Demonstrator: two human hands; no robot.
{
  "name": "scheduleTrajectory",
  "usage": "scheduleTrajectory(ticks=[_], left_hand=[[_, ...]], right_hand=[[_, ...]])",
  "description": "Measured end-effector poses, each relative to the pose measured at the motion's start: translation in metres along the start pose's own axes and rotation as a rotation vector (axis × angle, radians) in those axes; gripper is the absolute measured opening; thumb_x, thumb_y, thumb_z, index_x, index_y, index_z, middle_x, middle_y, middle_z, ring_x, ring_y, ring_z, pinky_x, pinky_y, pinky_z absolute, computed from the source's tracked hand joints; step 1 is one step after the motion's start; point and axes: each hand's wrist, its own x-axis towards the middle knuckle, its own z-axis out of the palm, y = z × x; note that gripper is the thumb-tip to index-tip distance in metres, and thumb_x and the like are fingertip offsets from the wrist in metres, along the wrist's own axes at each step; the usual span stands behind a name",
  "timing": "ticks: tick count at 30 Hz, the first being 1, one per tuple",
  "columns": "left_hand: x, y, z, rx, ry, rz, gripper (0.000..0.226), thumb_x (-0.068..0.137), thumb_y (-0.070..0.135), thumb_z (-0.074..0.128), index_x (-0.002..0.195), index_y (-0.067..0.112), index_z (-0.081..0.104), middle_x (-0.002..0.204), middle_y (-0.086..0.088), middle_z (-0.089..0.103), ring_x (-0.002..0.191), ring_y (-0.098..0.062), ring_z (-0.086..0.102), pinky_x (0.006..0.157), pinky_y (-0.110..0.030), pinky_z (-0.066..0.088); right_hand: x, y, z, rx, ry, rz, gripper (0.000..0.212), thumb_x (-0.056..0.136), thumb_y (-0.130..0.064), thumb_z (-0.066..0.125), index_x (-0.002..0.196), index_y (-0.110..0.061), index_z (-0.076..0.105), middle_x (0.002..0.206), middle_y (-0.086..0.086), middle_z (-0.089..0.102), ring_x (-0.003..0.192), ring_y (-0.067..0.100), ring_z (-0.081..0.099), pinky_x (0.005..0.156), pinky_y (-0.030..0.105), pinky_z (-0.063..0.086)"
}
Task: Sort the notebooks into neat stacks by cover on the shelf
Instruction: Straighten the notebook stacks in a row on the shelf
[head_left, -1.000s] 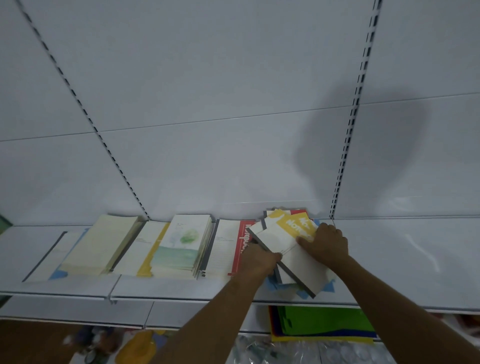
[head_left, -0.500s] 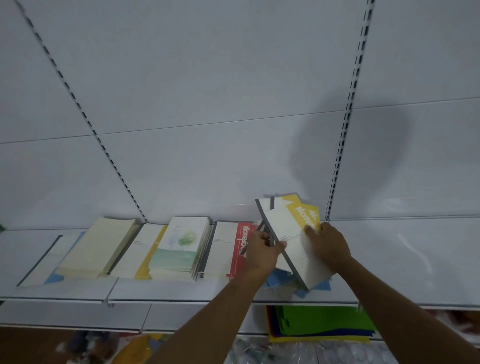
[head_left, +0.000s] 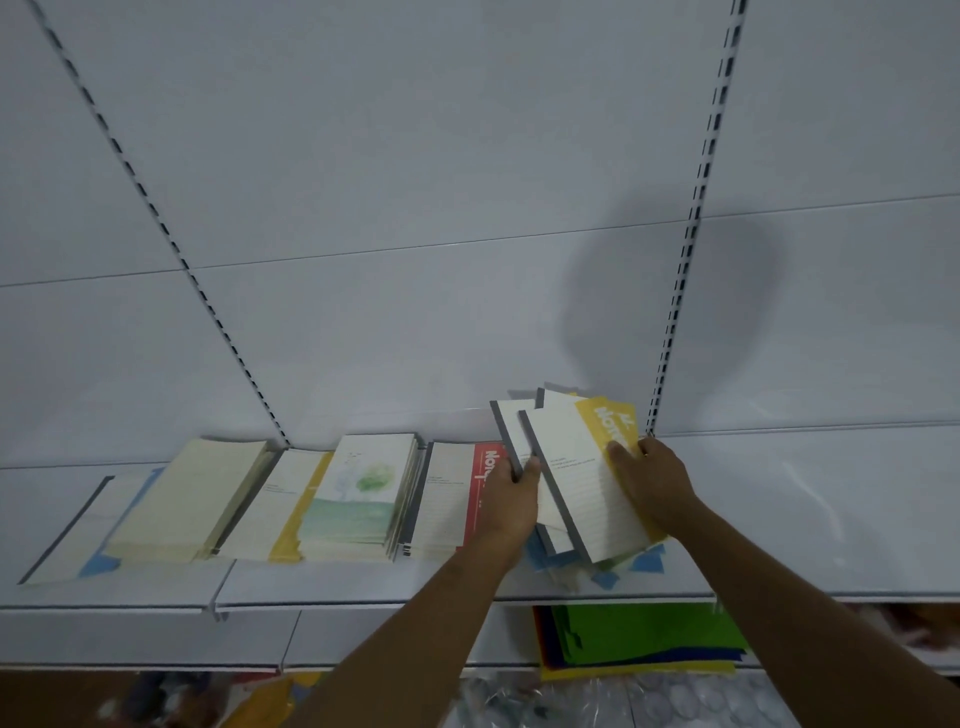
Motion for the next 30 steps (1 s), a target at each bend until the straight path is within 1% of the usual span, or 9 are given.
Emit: scheduleTrajectory(ticks=[3,8,11,14,18,23,25,28,30], left_hand=[[0.000,0.000,-0.002,-0.014,-0.006,0.026,0.020,0.099,0.033,0.046,0.105,0.019,0.060,0.094,0.001,0.069,0.091,-0.018,0.065,0.078,-0.032,0.053],[0.003,-0.001,-0.005,-0.064,-0.033,0.089,0.003,0.095,0.025,0.056,0.097,0.027,0.058,0.097,-0.002,0.071,0.093,-0.021,0.068,0.085,-0.040,0.056],[0.005,-0.001,-0.004,-0.024,-0.112,0.092,0.014,0.097,0.034,0.052,0.104,0.024,0.059,0.102,-0.004,0.070,0.098,-0.024,0.067,0.090,-0.045,0.054],[0.006,0.006,-0.005,0.000,-0.167,0.135,0.017,0.099,0.032,0.048,0.108,0.029,0.062,0.102,0.003,0.072,0.098,-0.016,0.067,0.089,-0.037,0.054],[0.008,0.011,-0.012,-0.047,-0.156,0.187,0.019,0.094,0.023,0.060,0.112,0.021,0.064,0.101,0.003,0.073,0.094,-0.015,0.069,0.081,-0.030,0.057],[0.013,0.016,-0.018,-0.081,-0.111,0.241,0.014,0.094,0.018,0.060,0.106,0.025,0.063,0.093,0.006,0.073,0.084,-0.009,0.070,0.073,-0.024,0.057],[0.016,0.019,-0.020,-0.049,-0.107,0.290,0.015,0.094,0.018,0.060,0.106,0.026,0.063,0.094,0.006,0.074,0.086,-0.011,0.071,0.076,-0.031,0.059],[0.021,0.024,-0.024,0.010,-0.083,0.371,0.013,0.091,0.020,0.064,0.099,0.030,0.064,0.092,0.004,0.074,0.086,-0.018,0.071,0.078,-0.041,0.059],[0.023,0.028,-0.024,0.023,-0.093,0.395,0.015,0.093,0.017,0.061,0.101,0.030,0.061,0.094,0.000,0.073,0.083,-0.015,0.069,0.075,-0.034,0.058]], right_hand=[[-0.004,-0.002,0.000,0.066,0.023,0.040,0.036,0.092,-0.046,0.048,0.096,-0.010,0.053,0.089,0.005,0.059,0.082,0.023,0.058,0.074,0.037,0.048],[-0.013,-0.010,0.000,0.186,0.063,0.060,0.042,0.092,-0.046,0.050,0.120,-0.015,0.046,0.108,0.002,0.055,0.094,0.023,0.055,0.079,0.037,0.045],[-0.017,-0.015,-0.001,0.268,0.080,0.040,0.043,0.094,-0.044,0.048,0.128,-0.018,0.043,0.113,0.001,0.056,0.097,0.024,0.057,0.081,0.039,0.048],[-0.021,-0.024,-0.006,0.347,0.091,0.015,0.035,0.097,-0.039,0.046,0.126,-0.020,0.044,0.110,0.001,0.058,0.095,0.023,0.058,0.076,0.035,0.045],[-0.025,-0.030,-0.011,0.406,0.117,-0.029,0.015,0.097,-0.034,0.048,0.109,-0.023,0.048,0.104,0.003,0.060,0.090,0.021,0.059,0.072,0.032,0.046],[-0.027,-0.037,-0.012,0.511,0.069,-0.051,0.033,0.089,-0.034,0.063,0.115,-0.022,0.047,0.105,0.001,0.063,0.089,0.020,0.063,0.064,0.029,0.050],[-0.025,-0.039,-0.014,0.522,0.056,-0.068,0.037,0.088,-0.033,0.066,0.117,-0.022,0.046,0.107,0.001,0.064,0.091,0.021,0.064,0.068,0.033,0.053],[-0.023,-0.045,-0.019,0.628,0.055,-0.076,0.028,0.087,-0.022,0.067,0.111,-0.022,0.053,0.105,0.004,0.067,0.092,0.024,0.065,0.074,0.039,0.055],[-0.024,-0.050,-0.023,0.743,0.061,-0.062,0.022,0.086,-0.010,0.065,0.106,-0.019,0.059,0.101,0.006,0.069,0.089,0.026,0.065,0.075,0.041,0.054]])
